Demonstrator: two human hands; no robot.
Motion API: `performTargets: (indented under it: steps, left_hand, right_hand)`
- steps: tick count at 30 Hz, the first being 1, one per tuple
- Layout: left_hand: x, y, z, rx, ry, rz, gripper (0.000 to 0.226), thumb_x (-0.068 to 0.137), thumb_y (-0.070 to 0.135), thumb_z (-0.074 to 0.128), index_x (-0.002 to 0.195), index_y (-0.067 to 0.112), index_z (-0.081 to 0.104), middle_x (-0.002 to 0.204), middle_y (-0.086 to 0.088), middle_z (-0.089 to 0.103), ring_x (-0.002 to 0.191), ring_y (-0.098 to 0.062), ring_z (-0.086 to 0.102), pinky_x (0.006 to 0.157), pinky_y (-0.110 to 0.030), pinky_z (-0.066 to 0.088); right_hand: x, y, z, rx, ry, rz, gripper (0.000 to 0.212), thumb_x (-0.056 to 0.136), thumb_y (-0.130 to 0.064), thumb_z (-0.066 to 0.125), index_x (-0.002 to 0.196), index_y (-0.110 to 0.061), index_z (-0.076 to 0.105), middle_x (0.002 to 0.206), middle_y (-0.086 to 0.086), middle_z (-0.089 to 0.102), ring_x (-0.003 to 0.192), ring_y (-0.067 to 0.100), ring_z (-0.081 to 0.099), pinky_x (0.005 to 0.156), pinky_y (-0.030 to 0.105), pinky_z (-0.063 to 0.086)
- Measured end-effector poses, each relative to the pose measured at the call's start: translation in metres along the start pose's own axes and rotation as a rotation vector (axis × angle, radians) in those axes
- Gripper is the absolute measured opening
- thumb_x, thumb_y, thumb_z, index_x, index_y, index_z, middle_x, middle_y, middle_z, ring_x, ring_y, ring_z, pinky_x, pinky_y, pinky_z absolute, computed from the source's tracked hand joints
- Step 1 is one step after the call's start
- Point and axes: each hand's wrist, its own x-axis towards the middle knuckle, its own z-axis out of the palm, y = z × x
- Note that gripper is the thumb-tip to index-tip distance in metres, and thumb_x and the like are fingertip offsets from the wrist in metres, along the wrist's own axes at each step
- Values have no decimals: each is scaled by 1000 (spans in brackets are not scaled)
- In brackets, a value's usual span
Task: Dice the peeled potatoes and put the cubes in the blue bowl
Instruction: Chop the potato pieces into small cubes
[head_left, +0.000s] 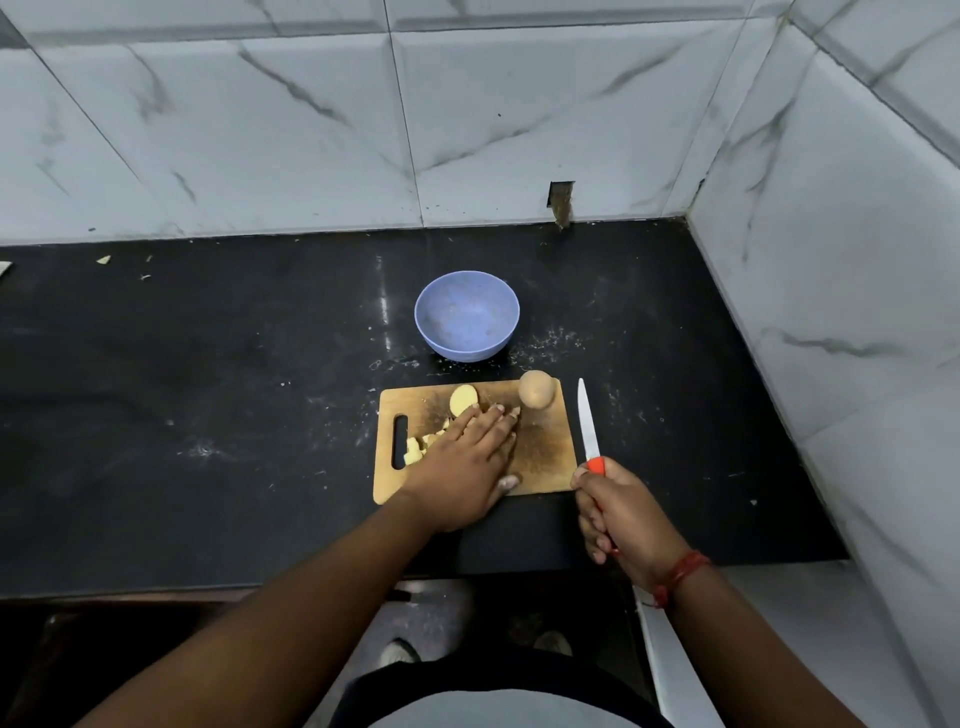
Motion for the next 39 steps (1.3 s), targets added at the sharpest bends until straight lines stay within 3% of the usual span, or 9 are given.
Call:
performTargets:
  steps: [5,11,14,17,21,24,29,35,39]
  left_hand:
    - [-2,-19,-8,-182,102,-194,56,102,51,30,150,25,45,161,-14,29,151,-31,22,123,-55,13]
    - [0,-42,-7,-284,-108,-367,72,94,63,3,155,37,33,162,-16,26,151,-30,16,125,-47,1]
    - [4,-43,-7,-342,-95,-376,55,105,54,25,154,34,37,152,-16,36,146,-30,25,125,-46,5]
    - [8,-45,-8,-415,-31,-402,46,105,47,37,144,30,54,140,-12,44,137,-30,36,124,-45,9]
    - [7,-51,-8,-598,65,-431,38,103,41,46,122,16,68,130,-4,43,120,-23,47,110,-45,40]
    - [4,-49,-13,-696,111,-464,36,102,39,48,123,16,66,131,3,39,116,-17,51,93,-41,51]
    - [-2,-15,-28,-725,201,-343,46,100,32,54,141,9,54,143,-6,38,127,-23,48,113,-35,36]
    - [11,30,-38,-787,204,-152,63,98,27,56,153,8,34,155,-10,24,138,-25,39,115,-34,37]
    - [7,26,-26,-697,161,-129,64,99,33,54,156,16,30,161,-12,22,147,-31,24,122,-44,26]
  right_hand:
    - [17,-2,6,-73,18,-10,14,99,-19,44,92,-7,48,54,4,43,40,17,38,42,28,40]
    - [40,-5,20,-261,155,-116,13,101,-19,42,98,-12,53,81,5,62,66,16,59,64,37,55]
    - [53,-1,30,-457,198,-196,15,100,-24,44,92,-21,56,90,-1,66,81,16,65,77,39,54]
    - [63,0,43,-611,207,-272,13,100,-23,45,96,-20,57,92,-2,63,86,16,61,74,31,47]
    - [72,-3,56,-681,192,-323,14,101,-20,42,103,-17,56,102,-6,59,93,11,57,77,25,40]
    - [80,-2,60,-717,179,-351,12,99,-19,43,95,-20,55,98,-8,59,90,10,57,75,25,42]
    - [85,3,53,-516,267,-315,13,98,-24,47,92,-21,59,91,-2,66,84,16,65,76,38,54]
    - [71,0,44,26,281,-184,17,96,-17,50,94,-25,65,93,8,71,82,19,67,70,37,54]
    - [70,-4,31,-173,411,-199,14,95,-16,53,95,-25,63,88,6,70,73,22,67,63,38,57]
